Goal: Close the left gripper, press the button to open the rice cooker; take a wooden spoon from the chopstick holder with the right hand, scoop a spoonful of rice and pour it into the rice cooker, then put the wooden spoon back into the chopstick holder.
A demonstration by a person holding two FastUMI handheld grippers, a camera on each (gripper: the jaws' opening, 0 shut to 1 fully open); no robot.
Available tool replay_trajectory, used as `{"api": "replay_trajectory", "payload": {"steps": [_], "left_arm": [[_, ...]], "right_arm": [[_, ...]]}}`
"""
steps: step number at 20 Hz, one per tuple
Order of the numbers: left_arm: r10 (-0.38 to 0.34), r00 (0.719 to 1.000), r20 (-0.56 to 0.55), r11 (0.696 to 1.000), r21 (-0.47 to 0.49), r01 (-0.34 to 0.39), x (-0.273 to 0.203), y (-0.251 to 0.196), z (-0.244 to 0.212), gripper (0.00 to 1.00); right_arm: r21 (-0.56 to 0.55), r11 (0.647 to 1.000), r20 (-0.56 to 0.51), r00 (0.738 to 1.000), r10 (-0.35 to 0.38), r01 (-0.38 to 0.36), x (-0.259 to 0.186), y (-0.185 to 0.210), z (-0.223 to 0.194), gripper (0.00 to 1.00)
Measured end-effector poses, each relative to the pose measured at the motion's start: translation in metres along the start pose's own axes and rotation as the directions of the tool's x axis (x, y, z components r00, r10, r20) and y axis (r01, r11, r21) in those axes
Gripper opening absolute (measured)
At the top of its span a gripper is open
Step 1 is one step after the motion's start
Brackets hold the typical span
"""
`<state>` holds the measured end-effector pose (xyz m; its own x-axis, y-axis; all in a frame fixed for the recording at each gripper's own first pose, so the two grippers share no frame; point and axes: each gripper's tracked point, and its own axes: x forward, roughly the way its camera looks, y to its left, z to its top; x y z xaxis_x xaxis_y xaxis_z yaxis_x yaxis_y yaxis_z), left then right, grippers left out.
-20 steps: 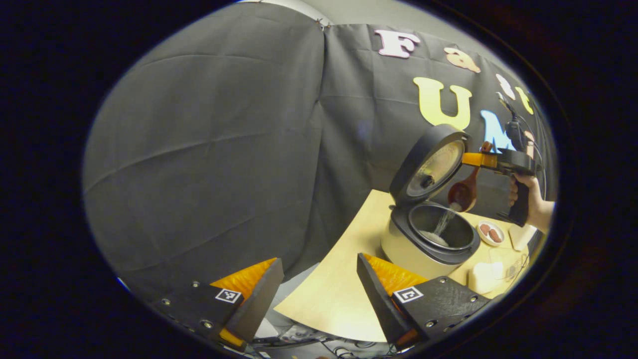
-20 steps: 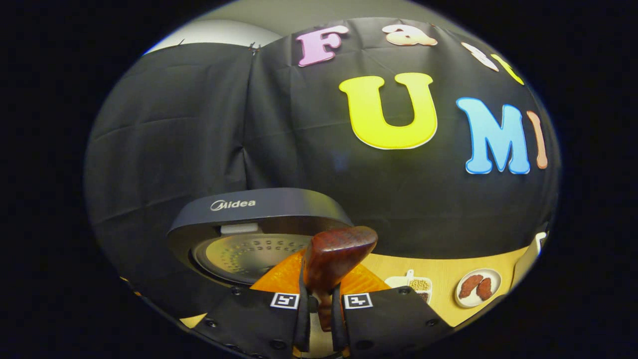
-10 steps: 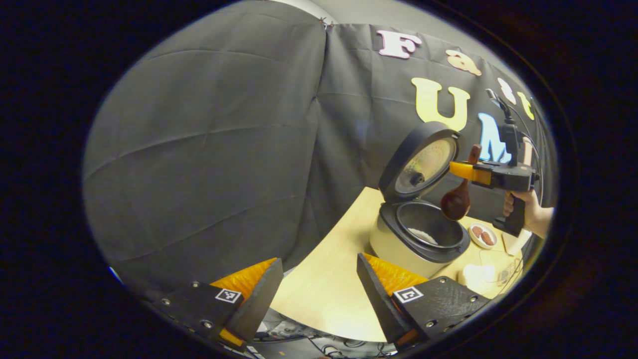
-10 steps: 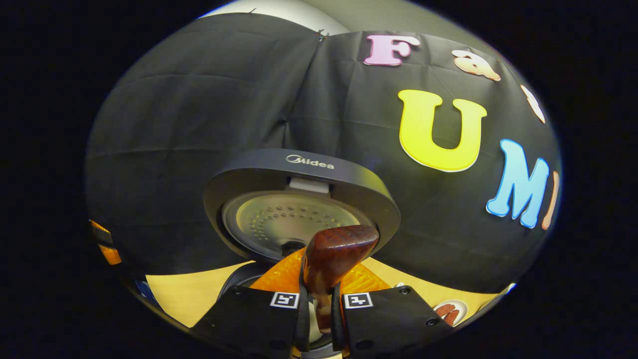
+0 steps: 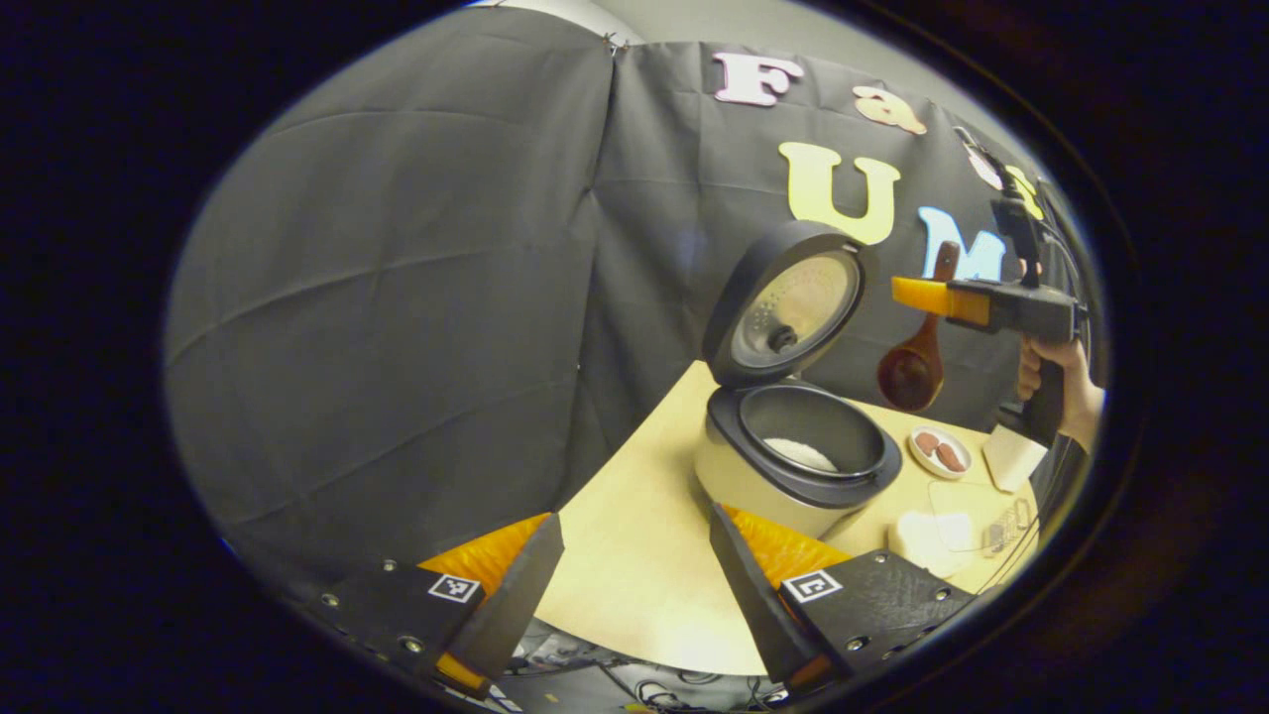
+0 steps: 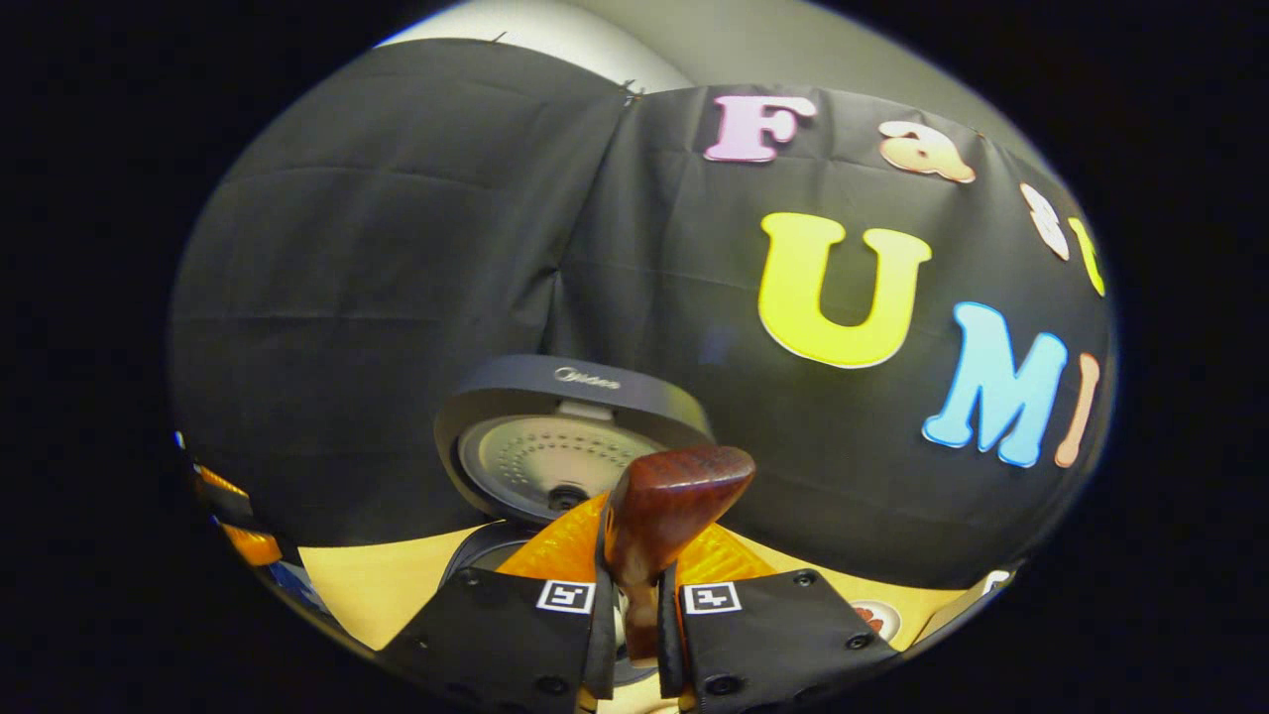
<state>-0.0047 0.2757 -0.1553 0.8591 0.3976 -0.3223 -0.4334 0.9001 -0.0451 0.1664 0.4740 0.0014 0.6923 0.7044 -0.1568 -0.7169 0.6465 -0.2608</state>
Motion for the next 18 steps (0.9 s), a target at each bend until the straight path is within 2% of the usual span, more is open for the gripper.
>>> {"api": "replay_trajectory", "payload": {"steps": [2,5,7,9,11,12,13,15,16,17,18], "left_arm": [[-0.035,0.999,-0.007,0.999,0.002,0.035,0.0,-0.024,0.001,0.94],[-0.08,0.997,-0.004,0.996,0.037,0.08,0.002,-0.065,0.008,0.94],[-0.086,0.996,0.008,0.995,0.058,0.085,-0.003,-0.091,0.017,0.94],[-0.088,0.996,0.026,0.995,0.045,0.087,-0.007,-0.121,0.027,0.95],[-0.105,0.993,0.045,0.994,0.018,0.105,-0.01,-0.151,0.033,0.93],[-0.118,0.992,0.053,0.993,0.013,0.117,-0.012,-0.167,0.035,0.93],[-0.127,0.99,0.057,0.992,0.017,0.126,-0.013,-0.18,0.035,0.94],[-0.127,0.991,0.047,0.991,0.041,0.125,-0.014,-0.2,0.034,0.94],[-0.131,0.99,0.053,0.99,0.052,0.128,-0.016,-0.21,0.037,0.95],[-0.137,0.989,0.061,0.989,0.062,0.133,-0.021,-0.22,0.038,0.95],[-0.139,0.988,0.067,0.988,0.072,0.134,-0.025,-0.23,0.039,0.94]], "right_arm": [[0.045,0.998,0.017,0.999,-0.045,0.044,-0.029,-0.028,0.004,0.19],[0.122,0.982,0.01,0.989,-0.148,0.146,-0.072,-0.093,-0.006,0.15],[0.152,0.966,0.003,0.977,-0.214,0.211,-0.1,-0.135,-0.013,0.19],[0.18,0.947,-0.017,0.964,-0.266,0.265,-0.129,-0.173,-0.029,0.15],[0.209,0.923,-0.043,0.946,-0.322,0.324,-0.157,-0.21,-0.05,0.19],[0.225,0.909,-0.053,0.936,-0.348,0.351,-0.171,-0.228,-0.059,0.14],[0.244,0.896,-0.063,0.928,-0.368,0.372,-0.183,-0.242,-0.069,0.19],[0.285,0.868,-0.095,0.914,-0.395,0.406,-0.204,-0.269,-0.093,0.19],[0.31,0.852,-0.107,0.906,-0.409,0.421,-0.215,-0.282,-0.103,0.15],[0.341,0.833,-0.116,0.899,-0.423,0.436,-0.226,-0.295,-0.113,0.19],[0.377,0.81,-0.129,0.891,-0.435,0.45,-0.237,-0.307,-0.124,0.15]]}}
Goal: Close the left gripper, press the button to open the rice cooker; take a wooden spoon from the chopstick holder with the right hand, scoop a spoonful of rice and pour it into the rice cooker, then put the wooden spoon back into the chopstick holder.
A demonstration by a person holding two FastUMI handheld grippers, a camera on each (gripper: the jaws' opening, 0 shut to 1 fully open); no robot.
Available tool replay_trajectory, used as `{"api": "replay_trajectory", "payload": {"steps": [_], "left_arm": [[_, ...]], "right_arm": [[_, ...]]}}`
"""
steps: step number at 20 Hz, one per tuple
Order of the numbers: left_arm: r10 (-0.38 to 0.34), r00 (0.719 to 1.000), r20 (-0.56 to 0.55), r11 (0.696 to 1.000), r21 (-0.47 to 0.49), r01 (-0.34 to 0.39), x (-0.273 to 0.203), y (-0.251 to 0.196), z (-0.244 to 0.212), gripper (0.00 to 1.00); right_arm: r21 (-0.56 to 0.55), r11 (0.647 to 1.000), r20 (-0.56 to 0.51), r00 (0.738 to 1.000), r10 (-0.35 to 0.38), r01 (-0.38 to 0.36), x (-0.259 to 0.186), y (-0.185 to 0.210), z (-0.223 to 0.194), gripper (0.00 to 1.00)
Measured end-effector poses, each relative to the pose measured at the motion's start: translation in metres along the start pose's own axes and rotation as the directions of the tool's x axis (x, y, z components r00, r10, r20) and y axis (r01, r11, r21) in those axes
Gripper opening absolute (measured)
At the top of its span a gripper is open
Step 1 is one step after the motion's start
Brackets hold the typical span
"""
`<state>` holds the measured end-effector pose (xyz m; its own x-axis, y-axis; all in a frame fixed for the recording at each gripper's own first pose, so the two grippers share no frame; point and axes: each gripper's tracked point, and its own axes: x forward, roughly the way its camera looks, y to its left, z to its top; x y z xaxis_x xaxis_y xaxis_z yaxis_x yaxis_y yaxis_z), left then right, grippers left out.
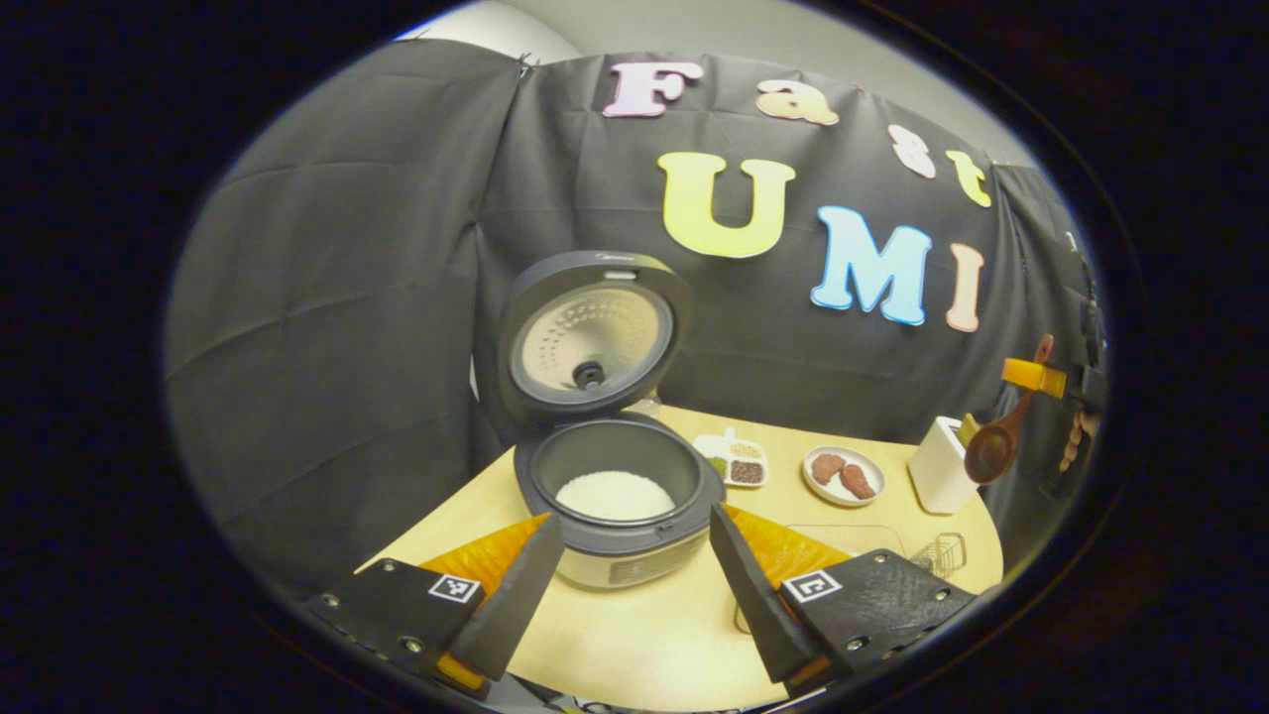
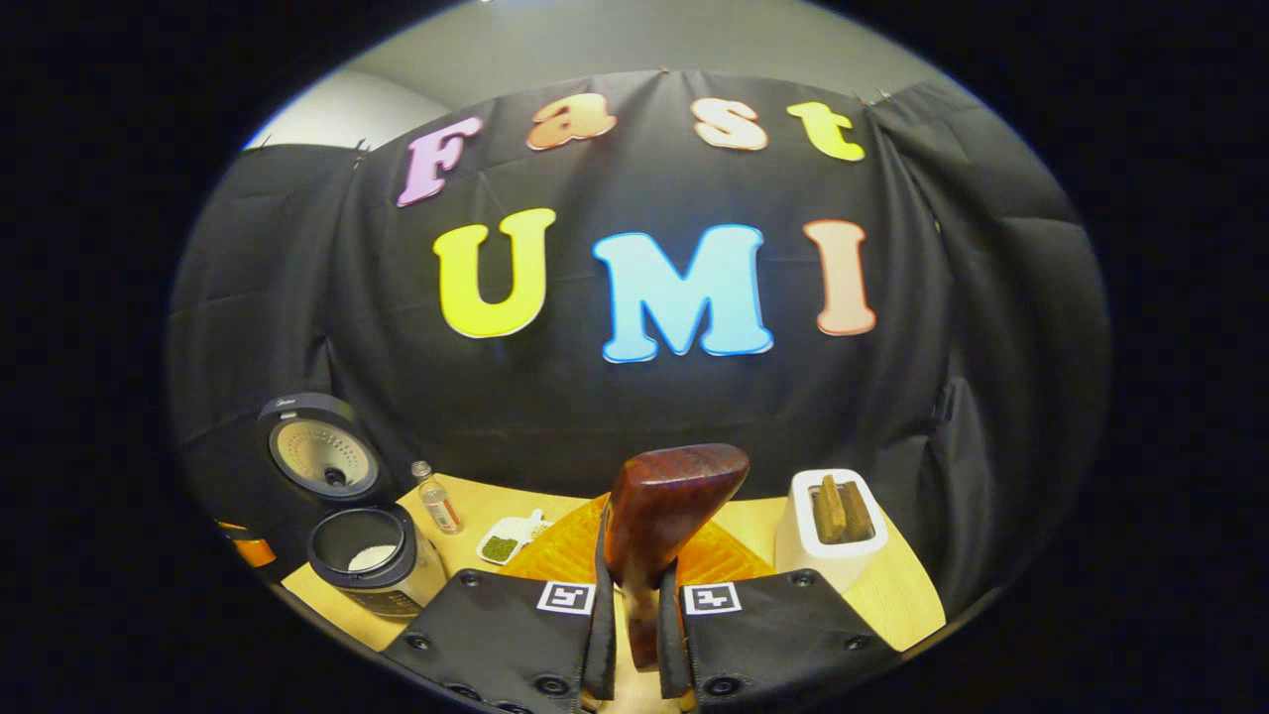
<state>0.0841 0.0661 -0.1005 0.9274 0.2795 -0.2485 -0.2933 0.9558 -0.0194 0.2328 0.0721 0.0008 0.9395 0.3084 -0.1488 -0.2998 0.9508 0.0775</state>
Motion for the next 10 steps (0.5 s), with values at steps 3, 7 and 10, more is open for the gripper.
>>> {"api": "replay_trajectory", "payload": {"steps": [3,7,10], "left_arm": [[0.018,1.0,0.001,1.0,0.016,-0.018,-0.008,-0.022,-0.006,0.94],[0.072,0.997,-0.005,0.997,-0.016,-0.072,-0.028,-0.05,-0.023,0.95],[0.118,0.993,0.002,0.992,-0.035,-0.118,-0.055,-0.065,-0.03,0.95]], "right_arm": [[0.143,0.989,-0.047,0.998,-0.034,0.041,0.0,-0.046,-0.026,0.19],[0.236,0.968,-0.14,0.989,-0.054,0.087,-0.002,-0.102,-0.076,0.15],[0.328,0.941,-0.209,0.978,-0.01,0.08,-0.002,-0.117,-0.108,0.19]]}}
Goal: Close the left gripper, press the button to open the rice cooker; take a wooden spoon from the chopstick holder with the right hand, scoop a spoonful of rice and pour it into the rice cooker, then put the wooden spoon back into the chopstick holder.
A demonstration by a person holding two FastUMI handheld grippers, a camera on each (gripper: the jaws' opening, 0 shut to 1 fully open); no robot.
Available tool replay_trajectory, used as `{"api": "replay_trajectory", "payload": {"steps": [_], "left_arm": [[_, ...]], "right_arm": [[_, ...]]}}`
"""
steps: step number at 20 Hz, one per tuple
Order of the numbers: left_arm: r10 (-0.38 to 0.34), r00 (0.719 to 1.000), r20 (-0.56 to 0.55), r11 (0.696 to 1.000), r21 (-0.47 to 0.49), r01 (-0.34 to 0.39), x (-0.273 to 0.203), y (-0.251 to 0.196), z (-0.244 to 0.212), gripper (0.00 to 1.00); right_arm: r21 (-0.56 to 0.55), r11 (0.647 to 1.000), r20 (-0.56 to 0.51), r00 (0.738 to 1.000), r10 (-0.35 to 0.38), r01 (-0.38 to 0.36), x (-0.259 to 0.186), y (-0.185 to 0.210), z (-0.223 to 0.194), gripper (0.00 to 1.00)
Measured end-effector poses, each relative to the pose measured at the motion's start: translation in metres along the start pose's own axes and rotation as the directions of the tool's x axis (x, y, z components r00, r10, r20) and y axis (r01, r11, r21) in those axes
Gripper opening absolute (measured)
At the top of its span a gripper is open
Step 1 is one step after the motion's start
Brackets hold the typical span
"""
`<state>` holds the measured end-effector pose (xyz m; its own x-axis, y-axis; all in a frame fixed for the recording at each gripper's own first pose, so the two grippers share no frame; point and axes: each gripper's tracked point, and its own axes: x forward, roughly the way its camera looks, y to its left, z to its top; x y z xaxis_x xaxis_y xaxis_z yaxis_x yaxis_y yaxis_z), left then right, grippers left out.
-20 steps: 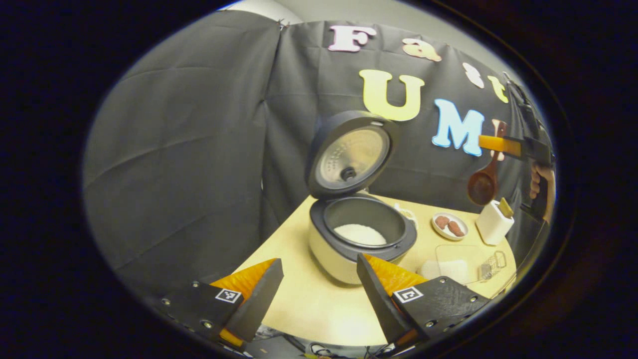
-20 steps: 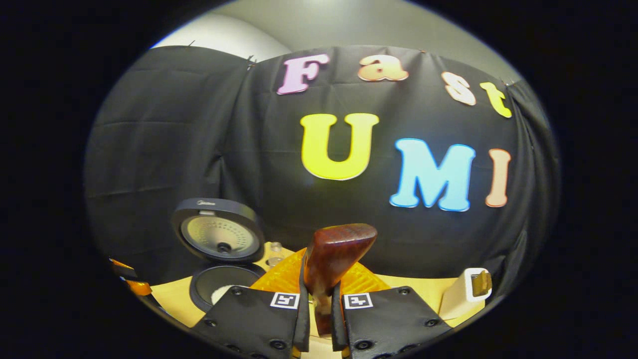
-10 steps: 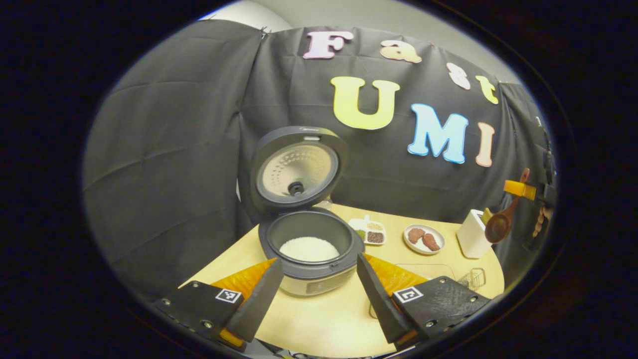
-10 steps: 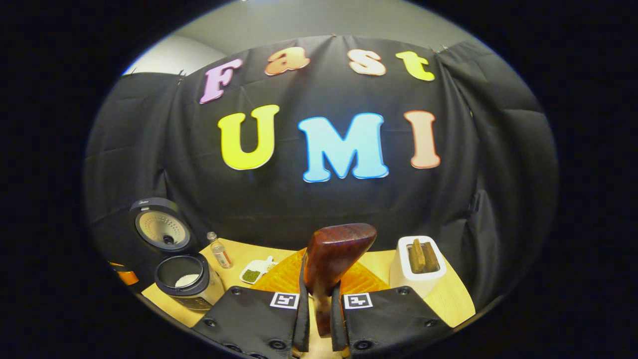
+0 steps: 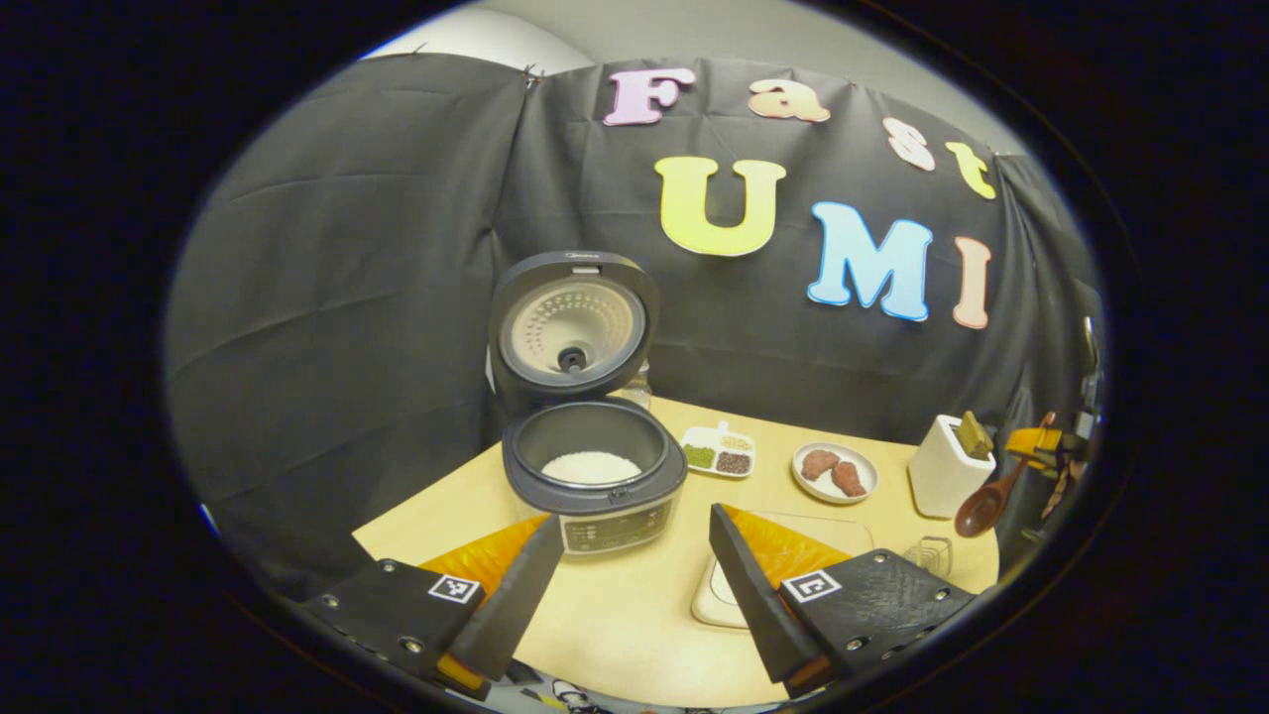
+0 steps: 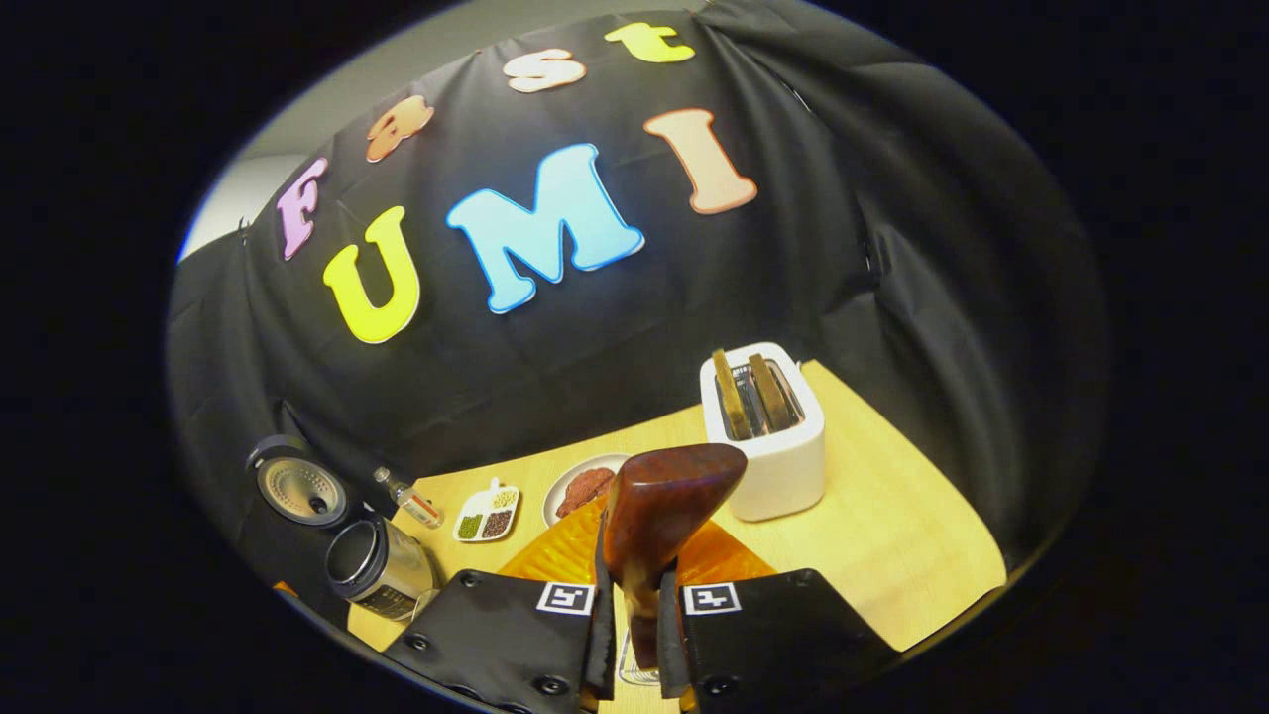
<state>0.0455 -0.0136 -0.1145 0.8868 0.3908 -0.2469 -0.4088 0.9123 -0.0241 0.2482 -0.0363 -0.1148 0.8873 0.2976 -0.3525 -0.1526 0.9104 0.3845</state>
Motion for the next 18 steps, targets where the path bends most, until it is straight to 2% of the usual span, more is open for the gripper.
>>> {"api": "replay_trajectory", "payload": {"steps": [5,6,8,11,12,15,16,17,18], "left_arm": [[0.059,0.997,-0.04,0.997,0.052,-0.057,-0.044,-0.004,-0.021,0.92],[0.063,0.997,-0.053,0.997,0.053,-0.06,-0.049,-0.005,-0.025,0.95],[0.076,0.994,-0.074,0.996,0.049,-0.073,-0.058,-0.004,-0.032,0.93],[0.086,0.993,-0.086,0.996,0.028,-0.084,-0.066,-0.003,-0.034,0.94],[0.084,0.992,-0.092,0.996,0.026,-0.082,-0.065,-0.003,-0.035,0.93],[0.075,0.992,-0.103,0.997,0.044,-0.071,-0.061,0.001,-0.034,0.93],[0.07,0.992,-0.102,0.997,0.049,-0.065,-0.057,0.002,-0.03,0.95],[0.066,0.993,-0.097,0.997,0.053,-0.061,-0.053,0.004,-0.025,0.94],[0.06,0.994,-0.088,0.997,0.054,-0.055,-0.048,0.007,-0.019,0.94]], "right_arm": [[0.087,0.996,-0.089,0.996,0.009,-0.001,0.024,-0.019,-0.052,0.19],[0.095,0.995,-0.102,0.995,0.004,0.005,0.028,-0.02,-0.061,0.19],[0.087,0.996,-0.119,0.993,-0.019,0.03,0.036,-0.026,-0.075,0.19],[0.081,0.996,-0.139,0.99,-0.028,0.04,0.044,-0.027,-0.088,0.19],[0.083,0.995,-0.15,0.988,-0.034,0.047,0.044,-0.028,-0.091,0.22],[0.097,0.992,-0.152,0.987,-0.06,0.075,0.039,-0.031,-0.092,0.22],[0.111,0.991,-0.151,0.987,-0.052,0.069,0.035,-0.028,-0.09,0.24],[0.128,0.989,-0.142,0.988,-0.054,0.073,0.036,-0.027,-0.088,0.21],[0.141,0.988,-0.127,0.991,-0.04,0.058,0.028,-0.022,-0.083,0.45]]}}
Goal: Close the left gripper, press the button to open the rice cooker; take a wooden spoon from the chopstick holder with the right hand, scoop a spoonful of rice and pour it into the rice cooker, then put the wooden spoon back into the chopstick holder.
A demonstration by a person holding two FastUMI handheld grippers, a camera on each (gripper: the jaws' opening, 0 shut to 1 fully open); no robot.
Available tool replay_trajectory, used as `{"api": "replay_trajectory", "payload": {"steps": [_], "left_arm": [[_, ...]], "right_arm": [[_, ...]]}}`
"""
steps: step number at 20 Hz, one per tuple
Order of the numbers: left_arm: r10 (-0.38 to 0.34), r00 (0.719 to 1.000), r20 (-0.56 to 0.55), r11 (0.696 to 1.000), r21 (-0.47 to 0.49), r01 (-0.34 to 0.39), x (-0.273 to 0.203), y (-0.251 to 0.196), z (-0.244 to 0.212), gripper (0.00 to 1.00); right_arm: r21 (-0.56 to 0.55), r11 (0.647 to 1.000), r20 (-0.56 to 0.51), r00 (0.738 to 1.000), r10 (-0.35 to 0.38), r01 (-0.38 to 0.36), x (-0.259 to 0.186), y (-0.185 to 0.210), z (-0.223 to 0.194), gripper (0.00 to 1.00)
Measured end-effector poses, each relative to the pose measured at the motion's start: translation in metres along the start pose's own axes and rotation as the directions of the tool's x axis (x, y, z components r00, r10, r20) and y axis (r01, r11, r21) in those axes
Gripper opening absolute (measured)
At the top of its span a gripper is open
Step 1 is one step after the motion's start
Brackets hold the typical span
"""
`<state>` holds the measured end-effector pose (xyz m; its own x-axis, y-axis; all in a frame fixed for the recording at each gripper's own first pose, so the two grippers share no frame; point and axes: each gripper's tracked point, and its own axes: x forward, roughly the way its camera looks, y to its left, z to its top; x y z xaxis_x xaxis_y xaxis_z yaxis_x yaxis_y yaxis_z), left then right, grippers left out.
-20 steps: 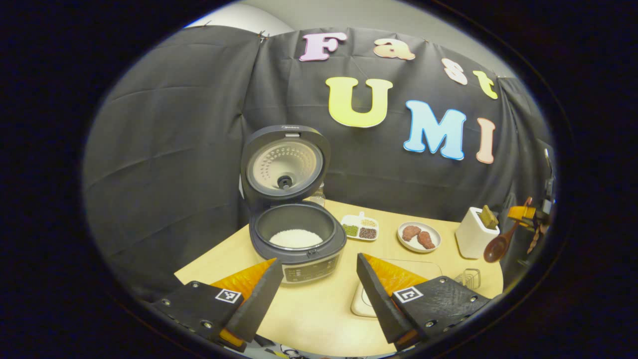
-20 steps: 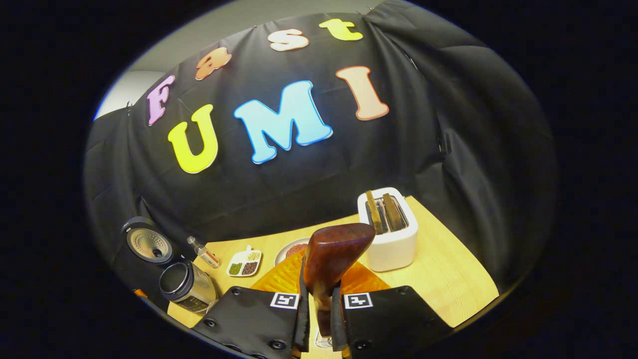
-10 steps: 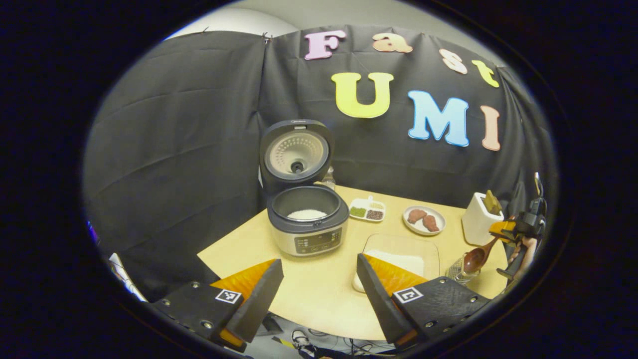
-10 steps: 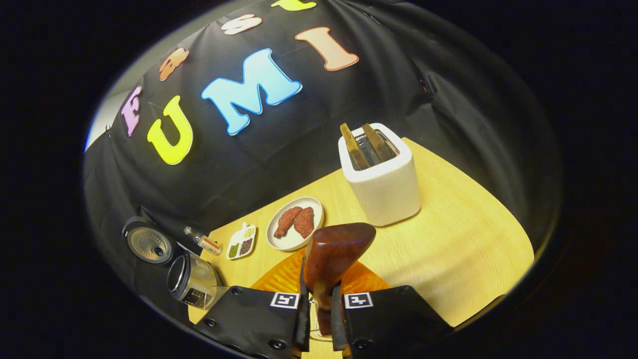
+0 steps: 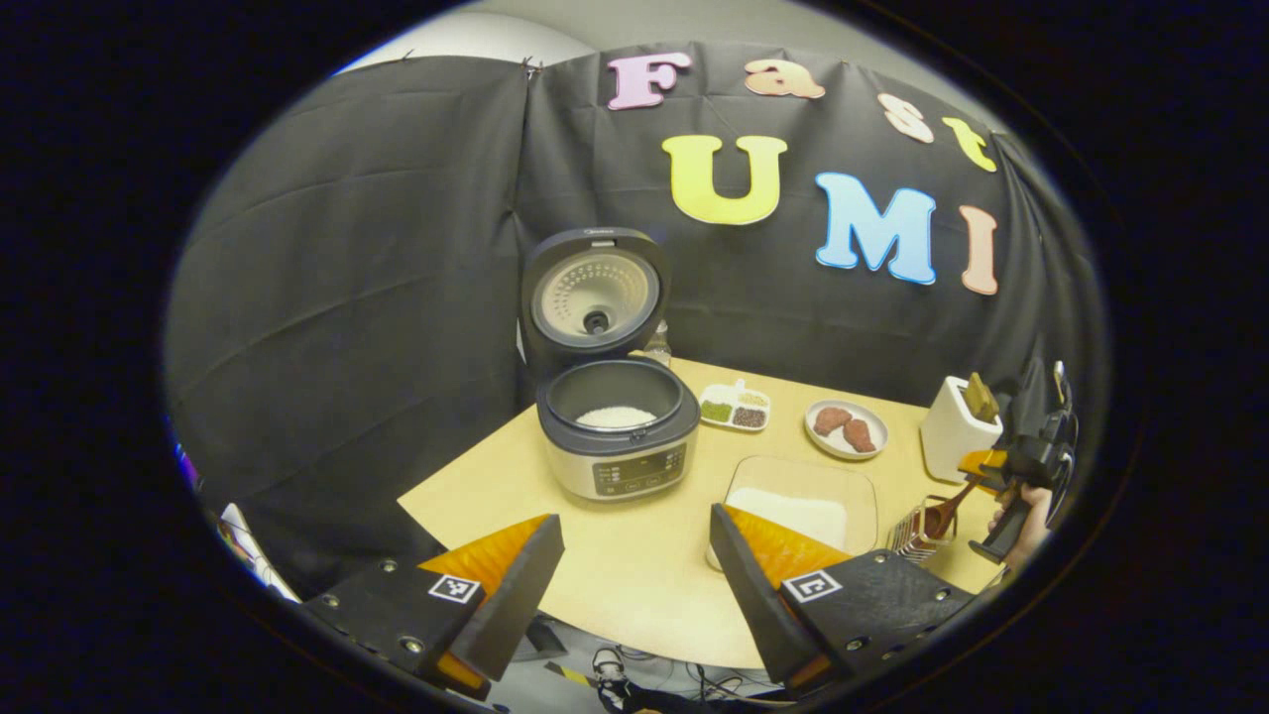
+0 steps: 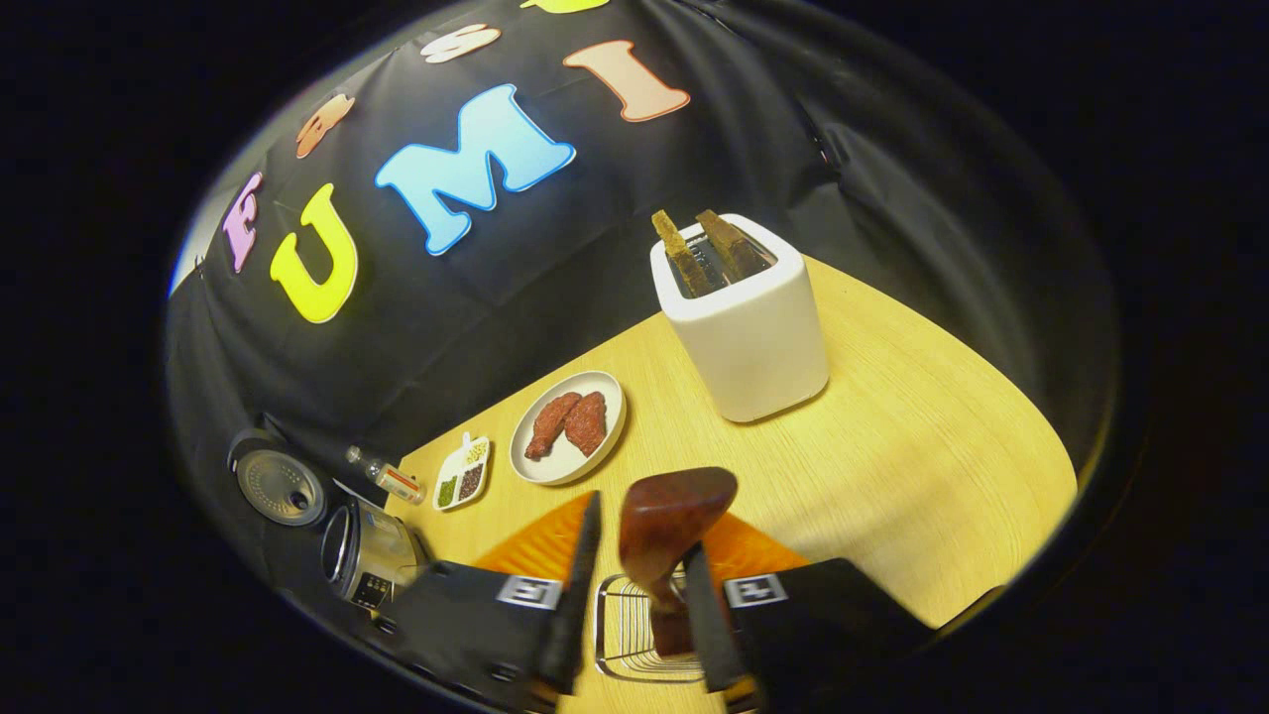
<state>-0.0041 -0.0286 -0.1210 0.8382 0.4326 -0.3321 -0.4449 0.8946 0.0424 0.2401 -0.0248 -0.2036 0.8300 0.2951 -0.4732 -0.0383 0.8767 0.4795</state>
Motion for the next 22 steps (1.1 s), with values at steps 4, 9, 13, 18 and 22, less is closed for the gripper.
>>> {"api": "replay_trajectory", "payload": {"steps": [4,9,13,18,22], "left_arm": [[-0.033,0.999,0.037,0.999,0.002,0.033,0.028,0.011,0.03,0.94],[-0.071,0.99,0.12,0.997,0.006,0.071,0.066,0.044,0.091,0.94],[-0.109,0.974,0.199,0.994,0.014,0.108,0.096,0.07,0.154,0.93],[-0.198,0.946,0.255,0.978,-0.015,0.209,0.137,0.084,0.235,0.93],[-0.241,0.926,0.29,0.967,-0.004,0.253,0.184,0.092,0.297,0.92]], "right_arm": [[-0.035,0.995,0.064,0.994,-0.09,0.092,-0.017,-0.017,0.007,0.98],[-0.09,0.973,0.165,0.967,-0.195,0.211,-0.064,-0.027,0.019,0.98],[-0.162,0.939,0.31,0.919,-0.244,0.304,-0.104,-0.011,0.034,0.98],[-0.287,0.891,0.424,0.881,-0.21,0.351,-0.137,0.038,0.038,0.98],[-0.344,0.843,0.489,0.845,-0.214,0.412,-0.163,0.06,0.037,0.98]]}}
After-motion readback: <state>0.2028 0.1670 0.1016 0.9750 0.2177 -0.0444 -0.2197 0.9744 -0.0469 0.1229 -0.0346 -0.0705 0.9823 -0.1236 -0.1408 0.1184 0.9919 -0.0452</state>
